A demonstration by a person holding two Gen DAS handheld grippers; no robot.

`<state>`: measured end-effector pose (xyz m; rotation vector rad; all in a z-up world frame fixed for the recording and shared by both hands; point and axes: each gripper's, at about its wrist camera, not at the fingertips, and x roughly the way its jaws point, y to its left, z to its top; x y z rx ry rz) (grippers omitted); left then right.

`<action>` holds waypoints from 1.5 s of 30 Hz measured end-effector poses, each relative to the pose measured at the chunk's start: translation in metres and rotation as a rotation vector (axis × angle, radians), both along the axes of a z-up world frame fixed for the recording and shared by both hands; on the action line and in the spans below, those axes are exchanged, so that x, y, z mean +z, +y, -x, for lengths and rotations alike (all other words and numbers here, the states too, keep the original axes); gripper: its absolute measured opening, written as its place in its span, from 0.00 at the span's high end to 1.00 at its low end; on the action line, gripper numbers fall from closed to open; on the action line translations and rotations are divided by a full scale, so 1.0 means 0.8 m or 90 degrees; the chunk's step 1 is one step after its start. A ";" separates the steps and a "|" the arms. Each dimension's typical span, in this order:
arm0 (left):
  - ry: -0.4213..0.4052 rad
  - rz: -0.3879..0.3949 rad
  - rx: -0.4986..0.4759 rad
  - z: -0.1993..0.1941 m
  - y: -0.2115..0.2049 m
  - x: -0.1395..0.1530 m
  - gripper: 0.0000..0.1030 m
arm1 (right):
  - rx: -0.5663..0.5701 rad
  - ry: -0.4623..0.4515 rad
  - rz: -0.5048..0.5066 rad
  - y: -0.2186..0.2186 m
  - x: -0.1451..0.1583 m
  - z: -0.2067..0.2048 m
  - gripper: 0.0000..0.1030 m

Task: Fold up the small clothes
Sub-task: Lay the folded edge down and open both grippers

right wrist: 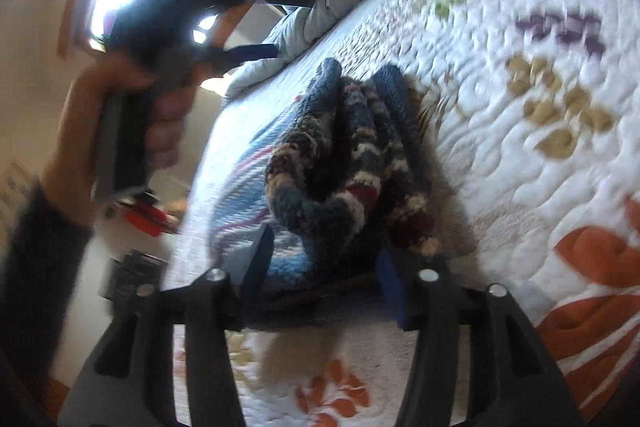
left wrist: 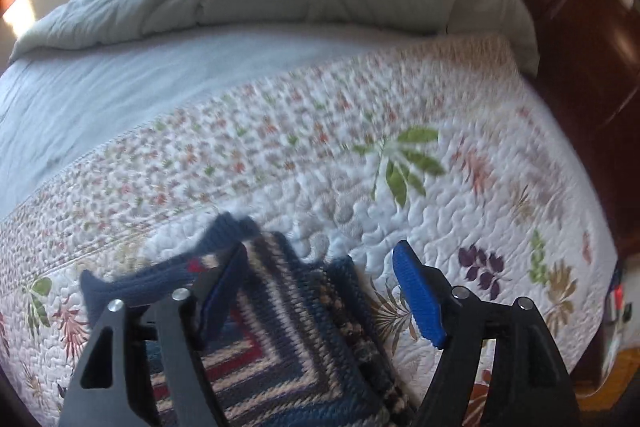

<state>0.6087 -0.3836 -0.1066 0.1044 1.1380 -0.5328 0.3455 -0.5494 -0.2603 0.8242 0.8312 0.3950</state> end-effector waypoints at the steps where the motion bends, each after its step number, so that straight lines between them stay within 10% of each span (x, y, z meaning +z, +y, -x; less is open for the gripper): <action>1: -0.004 0.014 0.009 0.006 0.016 0.011 0.25 | 0.005 0.004 -0.030 -0.003 -0.003 -0.002 0.42; 7: -0.002 0.087 0.003 0.089 0.129 0.016 0.17 | 0.022 0.030 -0.149 -0.021 -0.013 -0.018 0.31; 11: 0.016 0.151 -0.005 0.143 0.192 -0.012 0.17 | 0.041 0.082 -0.096 -0.013 -0.009 -0.046 0.30; 14: 0.021 0.190 0.002 0.170 0.223 -0.024 0.17 | 0.062 0.112 -0.079 -0.011 -0.001 -0.063 0.77; 21: 0.031 0.201 -0.003 0.204 0.245 -0.046 0.18 | 0.069 0.076 -0.006 -0.019 0.072 -0.025 0.81; 26: 0.059 0.211 -0.011 0.216 0.251 -0.065 0.18 | 0.026 0.084 0.013 -0.033 0.026 0.008 0.81; 32: 0.064 0.247 -0.048 0.231 0.255 -0.063 0.19 | 0.069 0.062 -0.020 -0.032 -0.003 0.000 0.69; 35: 0.083 0.235 -0.088 0.240 0.244 -0.071 0.19 | 0.095 0.082 -0.062 -0.040 0.002 -0.022 0.37; 39: 0.102 0.226 -0.095 0.248 0.236 -0.093 0.19 | 0.137 0.140 -0.109 -0.042 0.000 -0.062 0.35; 40: 0.110 0.231 -0.088 0.249 0.237 -0.098 0.19 | 0.148 0.147 -0.105 -0.039 0.001 -0.070 0.40; 41: 0.118 0.230 -0.076 0.248 0.239 -0.105 0.21 | 0.151 0.148 -0.092 -0.038 0.005 -0.077 0.65; 45: 0.145 0.245 -0.044 0.244 0.248 -0.129 0.29 | 0.151 0.114 -0.023 -0.036 0.035 -0.080 0.77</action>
